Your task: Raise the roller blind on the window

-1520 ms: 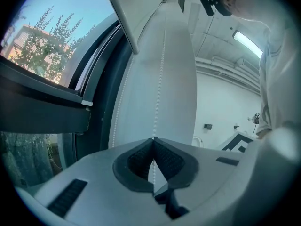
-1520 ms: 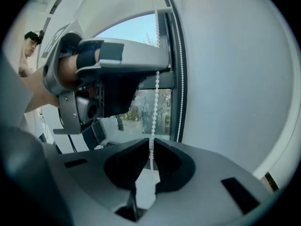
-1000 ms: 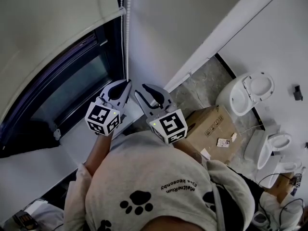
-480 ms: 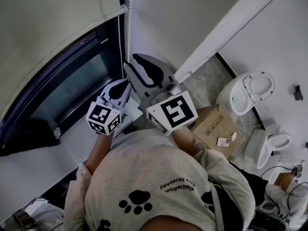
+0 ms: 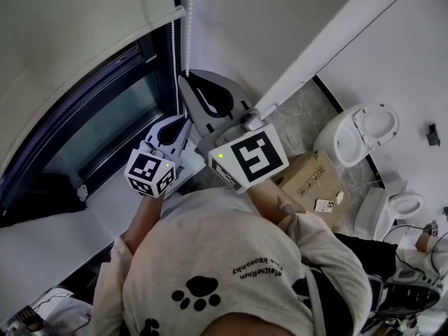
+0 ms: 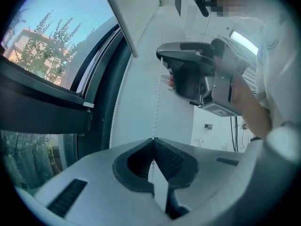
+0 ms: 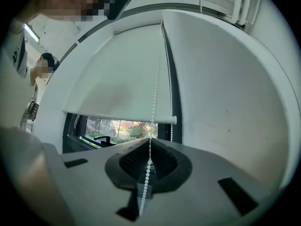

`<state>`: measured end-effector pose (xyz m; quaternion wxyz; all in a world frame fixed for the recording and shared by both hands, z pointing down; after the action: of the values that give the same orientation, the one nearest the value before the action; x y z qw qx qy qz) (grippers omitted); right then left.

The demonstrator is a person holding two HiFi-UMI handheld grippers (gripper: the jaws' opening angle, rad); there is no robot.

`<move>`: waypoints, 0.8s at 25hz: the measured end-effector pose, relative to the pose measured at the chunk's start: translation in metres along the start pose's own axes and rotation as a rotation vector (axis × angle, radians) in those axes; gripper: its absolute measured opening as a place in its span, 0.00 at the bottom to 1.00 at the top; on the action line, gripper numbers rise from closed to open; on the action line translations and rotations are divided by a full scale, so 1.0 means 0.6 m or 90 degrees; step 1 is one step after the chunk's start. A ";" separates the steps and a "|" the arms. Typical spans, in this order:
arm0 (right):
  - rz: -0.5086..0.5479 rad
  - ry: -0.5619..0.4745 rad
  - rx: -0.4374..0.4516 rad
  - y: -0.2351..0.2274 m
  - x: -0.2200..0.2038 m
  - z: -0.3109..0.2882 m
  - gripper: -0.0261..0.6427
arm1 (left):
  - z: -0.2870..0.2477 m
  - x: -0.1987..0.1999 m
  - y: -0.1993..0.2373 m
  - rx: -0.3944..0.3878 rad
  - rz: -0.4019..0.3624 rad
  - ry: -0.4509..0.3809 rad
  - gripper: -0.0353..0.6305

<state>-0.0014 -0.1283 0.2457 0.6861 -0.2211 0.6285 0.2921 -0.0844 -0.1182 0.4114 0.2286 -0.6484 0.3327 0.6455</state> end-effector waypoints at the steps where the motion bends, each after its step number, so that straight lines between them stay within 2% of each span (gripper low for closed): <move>1: 0.002 0.006 0.000 0.001 -0.005 0.000 0.06 | 0.000 -0.005 0.000 0.001 -0.005 0.005 0.07; 5: 0.009 0.039 -0.001 0.007 -0.039 -0.001 0.06 | 0.005 -0.041 0.003 0.017 -0.038 0.025 0.07; 10: -0.006 0.059 -0.007 0.013 -0.076 0.006 0.06 | 0.003 -0.079 0.012 0.011 0.020 0.036 0.07; 20: -0.028 0.102 -0.022 0.010 -0.148 0.016 0.06 | -0.009 -0.147 0.007 0.000 0.025 0.100 0.07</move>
<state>-0.0017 -0.1283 0.3350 0.6360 -0.2697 0.6711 0.2691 -0.0788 -0.1132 0.4994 0.1891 -0.6906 0.3622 0.5967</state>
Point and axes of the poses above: the fingertips, and each gripper's own axes: z backward along the fingers, y to its left, x out of its top, the point moved 7 cm from there along z, backward along the fingers, and after that the axes turned 1 degree about -z, right-handed, at the moved point
